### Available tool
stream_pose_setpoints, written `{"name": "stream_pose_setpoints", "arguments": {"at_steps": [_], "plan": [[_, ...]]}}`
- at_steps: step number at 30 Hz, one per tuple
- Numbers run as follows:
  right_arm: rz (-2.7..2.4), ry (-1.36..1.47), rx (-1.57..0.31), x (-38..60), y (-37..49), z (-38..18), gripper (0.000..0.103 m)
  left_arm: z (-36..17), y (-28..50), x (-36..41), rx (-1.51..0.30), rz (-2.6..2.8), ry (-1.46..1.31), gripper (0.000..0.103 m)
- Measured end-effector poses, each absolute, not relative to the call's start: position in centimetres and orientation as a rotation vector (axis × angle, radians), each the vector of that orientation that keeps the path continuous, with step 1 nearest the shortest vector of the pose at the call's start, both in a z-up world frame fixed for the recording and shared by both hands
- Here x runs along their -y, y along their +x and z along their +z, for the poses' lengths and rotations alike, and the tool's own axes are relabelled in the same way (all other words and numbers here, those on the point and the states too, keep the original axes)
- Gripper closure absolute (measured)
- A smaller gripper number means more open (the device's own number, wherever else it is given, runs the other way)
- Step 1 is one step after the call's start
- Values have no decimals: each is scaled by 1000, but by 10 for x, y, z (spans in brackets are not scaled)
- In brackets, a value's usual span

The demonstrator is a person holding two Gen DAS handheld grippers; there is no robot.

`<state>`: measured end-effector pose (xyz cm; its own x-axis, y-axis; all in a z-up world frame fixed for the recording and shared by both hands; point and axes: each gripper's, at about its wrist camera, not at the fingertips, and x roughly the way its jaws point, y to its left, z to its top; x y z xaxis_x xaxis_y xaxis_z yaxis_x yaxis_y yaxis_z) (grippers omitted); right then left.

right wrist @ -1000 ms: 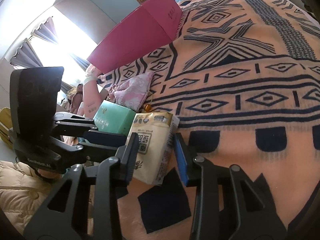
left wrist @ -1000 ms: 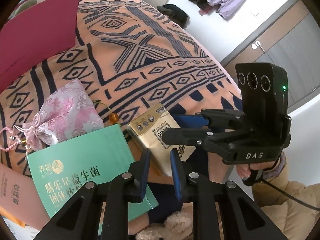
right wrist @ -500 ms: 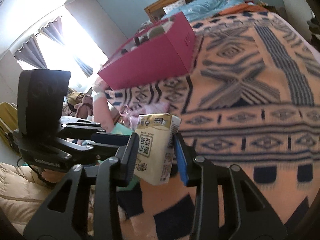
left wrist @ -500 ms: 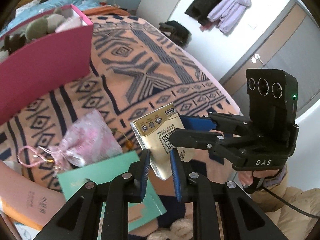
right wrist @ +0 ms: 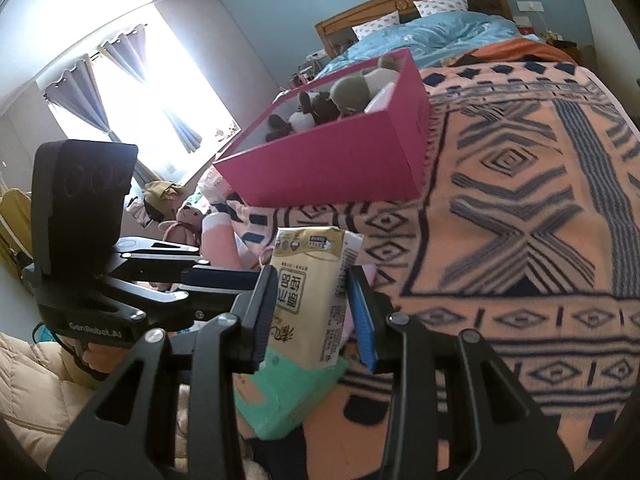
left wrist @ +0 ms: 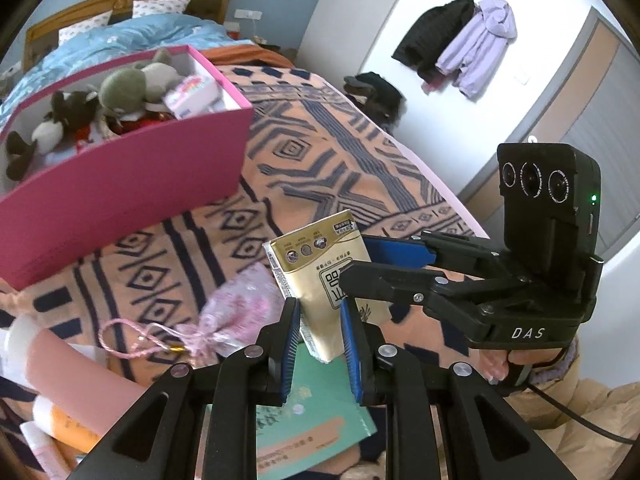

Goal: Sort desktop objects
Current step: 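Lift the beige carton with both grippers and carry it over the box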

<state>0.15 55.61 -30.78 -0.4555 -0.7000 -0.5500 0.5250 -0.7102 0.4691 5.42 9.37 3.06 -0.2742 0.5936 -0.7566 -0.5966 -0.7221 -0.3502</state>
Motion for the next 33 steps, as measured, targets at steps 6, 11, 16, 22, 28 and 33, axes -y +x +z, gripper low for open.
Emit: {"name": "stream_pose_setpoints", "arguments": {"at_steps": [6, 11, 16, 22, 28, 33], "plan": [[-2159, 953, 294, -545, -10, -304, 64, 36, 46, -83, 5, 2086, -1198, 83], [-2150, 949, 291, -538, -17, -301, 64, 39, 43, -77, 3, 2106, -1187, 83], [-2145, 948, 290, -532, -23, -300, 64, 41, 39, -73, 5, 2122, -1180, 83], [-2140, 939, 277, -525, -28, -296, 64, 43, 37, -67, 5, 2140, -1174, 83], [-2134, 929, 270, -519, -32, -292, 64, 45, 34, -62, 12, 2154, -1168, 83], [-2137, 911, 254, -513, -40, -286, 64, 49, 25, -58, 14, 2174, -1161, 83]]}}
